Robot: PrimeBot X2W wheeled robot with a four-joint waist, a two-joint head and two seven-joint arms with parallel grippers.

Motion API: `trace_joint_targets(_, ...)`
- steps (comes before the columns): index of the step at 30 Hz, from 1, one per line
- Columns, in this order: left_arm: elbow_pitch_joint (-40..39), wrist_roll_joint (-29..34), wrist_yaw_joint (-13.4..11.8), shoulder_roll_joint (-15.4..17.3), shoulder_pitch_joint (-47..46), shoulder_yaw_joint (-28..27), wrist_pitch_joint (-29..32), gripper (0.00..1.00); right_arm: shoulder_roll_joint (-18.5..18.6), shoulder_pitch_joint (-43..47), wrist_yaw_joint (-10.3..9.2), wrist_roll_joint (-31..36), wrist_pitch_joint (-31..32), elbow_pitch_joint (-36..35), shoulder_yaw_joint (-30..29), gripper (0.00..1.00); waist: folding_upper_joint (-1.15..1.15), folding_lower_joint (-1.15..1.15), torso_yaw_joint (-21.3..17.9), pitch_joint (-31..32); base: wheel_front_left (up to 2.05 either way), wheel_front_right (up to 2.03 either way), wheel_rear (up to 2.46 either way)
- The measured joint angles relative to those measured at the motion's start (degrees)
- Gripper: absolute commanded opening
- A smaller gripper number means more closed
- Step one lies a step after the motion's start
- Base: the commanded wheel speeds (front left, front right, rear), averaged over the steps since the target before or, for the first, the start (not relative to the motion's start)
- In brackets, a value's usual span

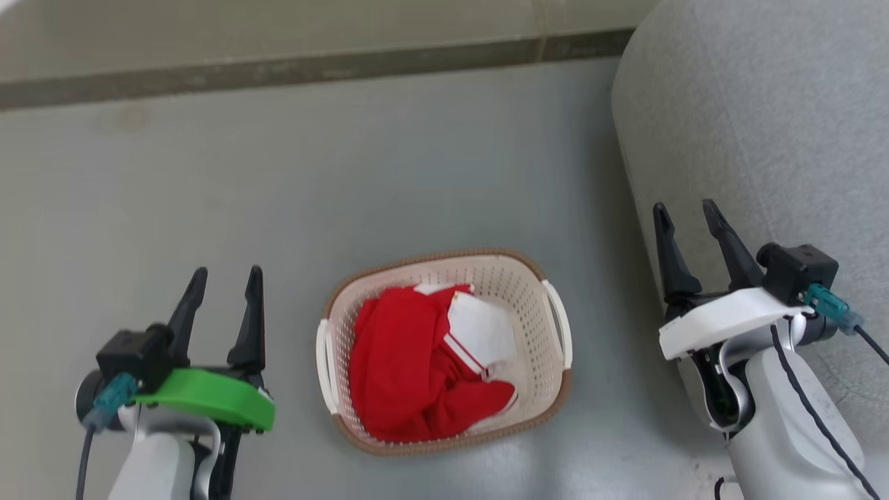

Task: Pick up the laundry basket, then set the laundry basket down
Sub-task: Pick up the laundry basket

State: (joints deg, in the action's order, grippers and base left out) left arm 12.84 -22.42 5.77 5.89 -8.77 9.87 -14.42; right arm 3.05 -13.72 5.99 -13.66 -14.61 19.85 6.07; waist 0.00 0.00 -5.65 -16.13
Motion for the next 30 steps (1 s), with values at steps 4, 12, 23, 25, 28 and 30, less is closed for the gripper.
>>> trace_joint_targets(4,2.1,0.0,0.3,0.1,-2.6,0.8,0.0,1.0,0.0,-1.2,0.0,-0.4,0.0,1.5,0.0,1.0,0.0,0.0,0.0,-2.7,0.0,0.0,0.0)
trace_joint_targets(12,7.9,-0.5,0.8,0.1,-7.1,2.2,1.3,1.0,0.0,-3.4,0.01,-1.2,0.0,6.3,0.6,1.0,0.0,0.0,0.1,-7.9,0.0,0.0,0.0)
trace_joint_targets(23,15.9,-1.7,1.3,-0.3,-13.3,4.9,3.9,1.0,0.0,-7.3,0.23,-1.5,0.6,13.5,2.6,1.0,0.0,0.0,0.8,-14.3,0.0,0.0,0.0)
trace_joint_targets(25,17.8,-2.1,1.3,-0.8,-14.5,5.3,4.6,1.0,0.0,-8.1,0.53,-1.5,0.6,15.2,3.3,1.0,0.0,0.0,1.0,-15.6,0.0,0.0,0.0)
trace_joint_targets(28,20.1,-2.7,1.4,-1.2,-16.2,5.9,5.4,1.0,-0.1,-9.7,0.54,-1.7,1.0,17.2,4.0,1.0,0.0,0.0,1.3,-17.5,0.0,0.0,0.0)
trace_joint_targets(30,21.7,-4.7,1.4,-1.5,-17.4,6.1,5.9,1.0,0.0,-10.7,0.54,-2.4,1.1,18.5,4.3,1.0,0.0,0.0,1.5,-18.8,0.0,0.0,0.0)
